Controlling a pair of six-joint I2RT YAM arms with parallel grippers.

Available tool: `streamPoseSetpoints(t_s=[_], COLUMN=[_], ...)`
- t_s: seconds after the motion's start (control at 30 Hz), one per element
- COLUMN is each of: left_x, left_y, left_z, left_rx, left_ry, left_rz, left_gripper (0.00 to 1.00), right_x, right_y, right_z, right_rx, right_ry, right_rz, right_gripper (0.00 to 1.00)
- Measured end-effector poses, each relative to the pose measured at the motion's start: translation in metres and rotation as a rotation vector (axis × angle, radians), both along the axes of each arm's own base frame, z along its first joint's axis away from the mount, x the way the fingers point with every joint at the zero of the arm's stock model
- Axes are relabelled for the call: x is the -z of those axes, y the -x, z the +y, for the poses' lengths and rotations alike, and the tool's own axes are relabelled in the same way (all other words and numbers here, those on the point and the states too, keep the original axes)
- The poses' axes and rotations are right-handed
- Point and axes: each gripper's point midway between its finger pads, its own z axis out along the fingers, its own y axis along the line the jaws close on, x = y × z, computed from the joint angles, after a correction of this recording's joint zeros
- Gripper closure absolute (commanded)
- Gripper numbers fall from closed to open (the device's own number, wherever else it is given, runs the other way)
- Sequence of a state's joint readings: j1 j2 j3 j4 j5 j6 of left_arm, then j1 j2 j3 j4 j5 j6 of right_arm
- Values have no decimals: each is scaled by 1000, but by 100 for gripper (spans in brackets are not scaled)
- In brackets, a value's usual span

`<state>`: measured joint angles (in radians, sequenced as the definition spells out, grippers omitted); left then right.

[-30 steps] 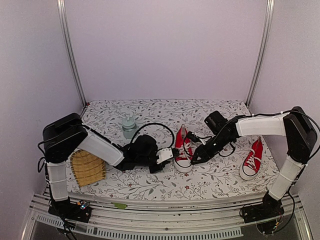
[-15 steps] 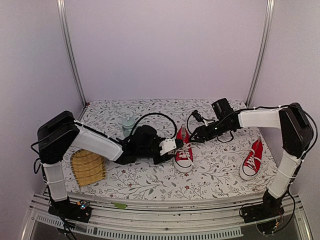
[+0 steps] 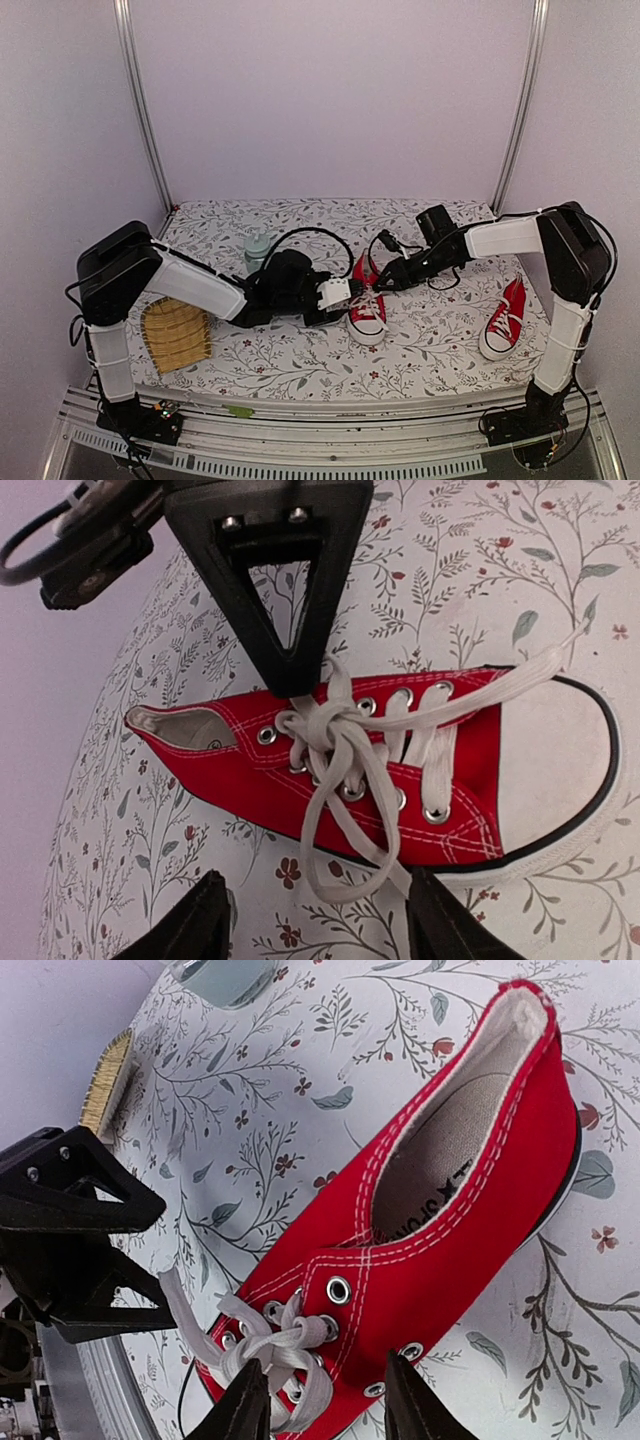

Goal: Tie the shoes
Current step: Tie the loops with the shoelace on the shoe.

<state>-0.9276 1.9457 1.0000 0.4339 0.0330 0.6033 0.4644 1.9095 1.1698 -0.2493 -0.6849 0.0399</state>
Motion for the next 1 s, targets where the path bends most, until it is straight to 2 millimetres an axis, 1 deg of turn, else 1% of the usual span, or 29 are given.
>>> streamPoseSetpoints(t_s=[0.07, 0.17, 0.23, 0.3, 0.5, 0.57, 0.6, 0.63, 0.7, 0.8, 0.83, 1.0], left_x=[6, 22, 27, 28, 17, 15, 14, 14, 13, 12, 11, 9], left_y=[0, 1, 2, 1, -4, -4, -4, -4, -4, -4, -4, -3], left_z=[-1, -1, -1, -1, -7, -8, -9, -9, -10, -11, -12, -13], left_rx=[10, 35, 46, 54, 64, 71, 74, 77, 83, 91, 97, 104], left_ry=[-11, -39, -47, -49, -19, -13, -12, -11, -12, -9, -7, -2], left_rz=[-6, 0, 6, 3, -20, -24, -27, -29, -36, -44, -47, -52], left_gripper=[45, 52, 56, 57, 53, 55, 57, 62, 77, 95, 99, 100], right_x=[0, 1, 1, 0, 0, 0, 1, 1, 1, 2, 3, 4], right_y=[1, 1, 1, 2, 4, 4, 4, 5, 6, 7, 7, 9], right_z=[1, 1, 2, 2, 2, 2, 2, 2, 1, 1, 0, -1], right_rx=[-5, -7, -9, -12, -16, -17, -17, -17, -19, -23, -24, -26], right_ry=[-4, -7, -10, -15, -17, -15, -14, -13, -11, -7, -5, 5], right_rz=[2, 6, 8, 11, 18, 19, 21, 23, 24, 26, 28, 35], right_gripper=[66, 71, 73, 72, 65, 64, 65, 67, 72, 79, 86, 98])
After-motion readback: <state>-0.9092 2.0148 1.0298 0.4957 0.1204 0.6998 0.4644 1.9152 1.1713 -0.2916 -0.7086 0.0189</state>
